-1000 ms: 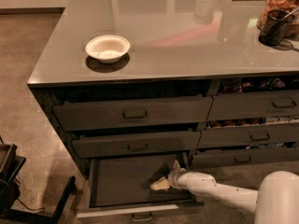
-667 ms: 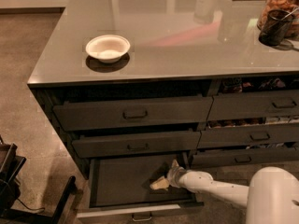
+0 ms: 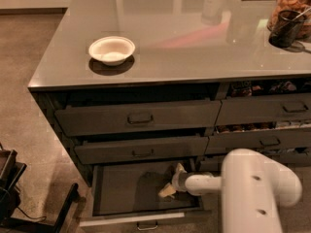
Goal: Pick sponge from bottom drawer and place on counter
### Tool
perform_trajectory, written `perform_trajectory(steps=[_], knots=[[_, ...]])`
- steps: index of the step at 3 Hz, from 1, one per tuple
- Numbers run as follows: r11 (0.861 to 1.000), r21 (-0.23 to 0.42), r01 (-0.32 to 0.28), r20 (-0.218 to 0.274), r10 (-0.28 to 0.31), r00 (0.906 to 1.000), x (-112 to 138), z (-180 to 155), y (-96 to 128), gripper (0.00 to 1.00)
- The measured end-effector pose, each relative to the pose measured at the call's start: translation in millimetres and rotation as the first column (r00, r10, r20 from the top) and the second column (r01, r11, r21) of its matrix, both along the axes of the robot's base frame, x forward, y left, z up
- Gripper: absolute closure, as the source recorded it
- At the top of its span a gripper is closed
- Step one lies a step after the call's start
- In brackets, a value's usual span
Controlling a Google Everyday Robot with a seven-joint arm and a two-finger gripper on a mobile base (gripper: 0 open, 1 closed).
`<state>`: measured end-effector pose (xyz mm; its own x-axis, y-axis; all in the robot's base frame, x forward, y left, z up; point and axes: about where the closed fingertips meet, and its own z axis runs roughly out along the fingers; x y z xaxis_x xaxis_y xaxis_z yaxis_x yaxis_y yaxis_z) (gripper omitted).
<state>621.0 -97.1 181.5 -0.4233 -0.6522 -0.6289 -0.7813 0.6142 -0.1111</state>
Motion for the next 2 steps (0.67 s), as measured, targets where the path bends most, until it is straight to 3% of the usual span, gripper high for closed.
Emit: perform_trajectory(steps=[1, 2], knots=[[0.999, -0.039, -0.014, -0.005, 0.014, 0.9999, -1, -7, -11, 0.0], [0.999, -0.046, -0.02, 0.012, 0.021, 0.9997, 1, 0, 0, 0.0]])
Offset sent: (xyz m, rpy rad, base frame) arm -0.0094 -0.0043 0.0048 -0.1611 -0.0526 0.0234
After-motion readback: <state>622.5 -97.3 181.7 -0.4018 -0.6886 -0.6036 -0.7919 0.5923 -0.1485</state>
